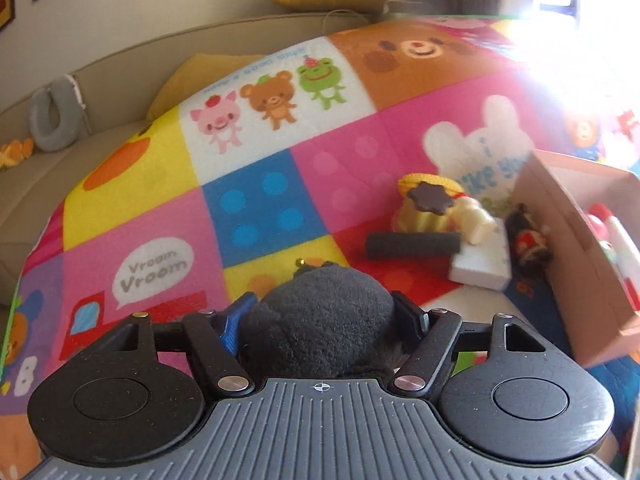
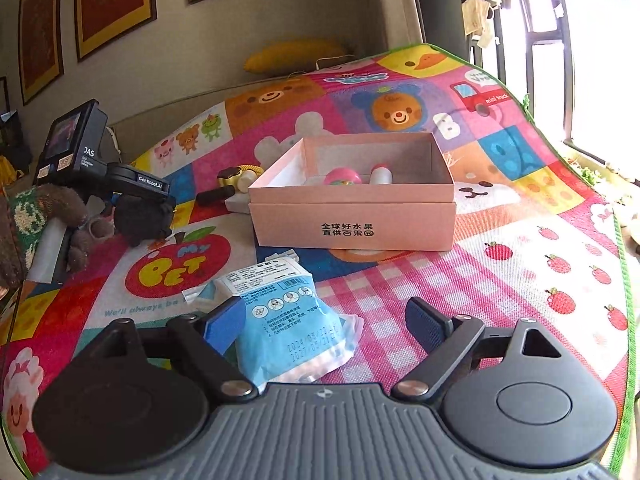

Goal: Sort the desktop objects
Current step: 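Lift the black plush with the left gripper while the right gripper lines up over the wipe pack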

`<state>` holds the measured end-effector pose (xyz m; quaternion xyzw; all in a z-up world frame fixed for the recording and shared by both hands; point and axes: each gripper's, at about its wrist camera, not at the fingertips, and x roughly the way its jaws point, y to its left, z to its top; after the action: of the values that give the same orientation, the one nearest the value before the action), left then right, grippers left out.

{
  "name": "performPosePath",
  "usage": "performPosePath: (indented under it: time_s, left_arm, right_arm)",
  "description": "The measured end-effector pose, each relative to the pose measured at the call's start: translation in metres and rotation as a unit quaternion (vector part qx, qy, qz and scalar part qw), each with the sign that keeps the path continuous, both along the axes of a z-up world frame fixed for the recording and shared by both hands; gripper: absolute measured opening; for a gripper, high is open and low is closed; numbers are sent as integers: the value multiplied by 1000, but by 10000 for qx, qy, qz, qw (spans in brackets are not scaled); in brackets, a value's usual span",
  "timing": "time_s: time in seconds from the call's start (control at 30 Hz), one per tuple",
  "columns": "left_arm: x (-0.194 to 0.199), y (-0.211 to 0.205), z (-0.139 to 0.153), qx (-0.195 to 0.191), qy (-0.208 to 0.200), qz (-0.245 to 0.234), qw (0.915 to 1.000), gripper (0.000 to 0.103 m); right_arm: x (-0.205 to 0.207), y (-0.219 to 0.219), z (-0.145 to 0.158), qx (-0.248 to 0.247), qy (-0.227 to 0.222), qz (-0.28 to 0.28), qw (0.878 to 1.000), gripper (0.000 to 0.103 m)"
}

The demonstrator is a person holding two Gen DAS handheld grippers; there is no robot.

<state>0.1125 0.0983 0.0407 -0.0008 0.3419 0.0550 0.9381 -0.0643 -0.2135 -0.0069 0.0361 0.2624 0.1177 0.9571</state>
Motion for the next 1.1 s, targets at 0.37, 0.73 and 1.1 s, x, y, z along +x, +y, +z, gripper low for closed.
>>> performPosePath:
  time_s: [0.37,0.73,1.1]
  left_arm:
    - [-145,-90,-15,472,-704,-1785,9803,79]
    - [-202,-100,-14,267,-907,-2649,9596,96]
    - [-233,-96,6,-197,-845,-3448,9347,98]
  right_arm:
    - [-9,2,-1,-33,-17,-28,10000,91]
    - [-4,23,21,175,-197,381,9989,97]
    - [9,65,37,34,-148,1284,9916,97]
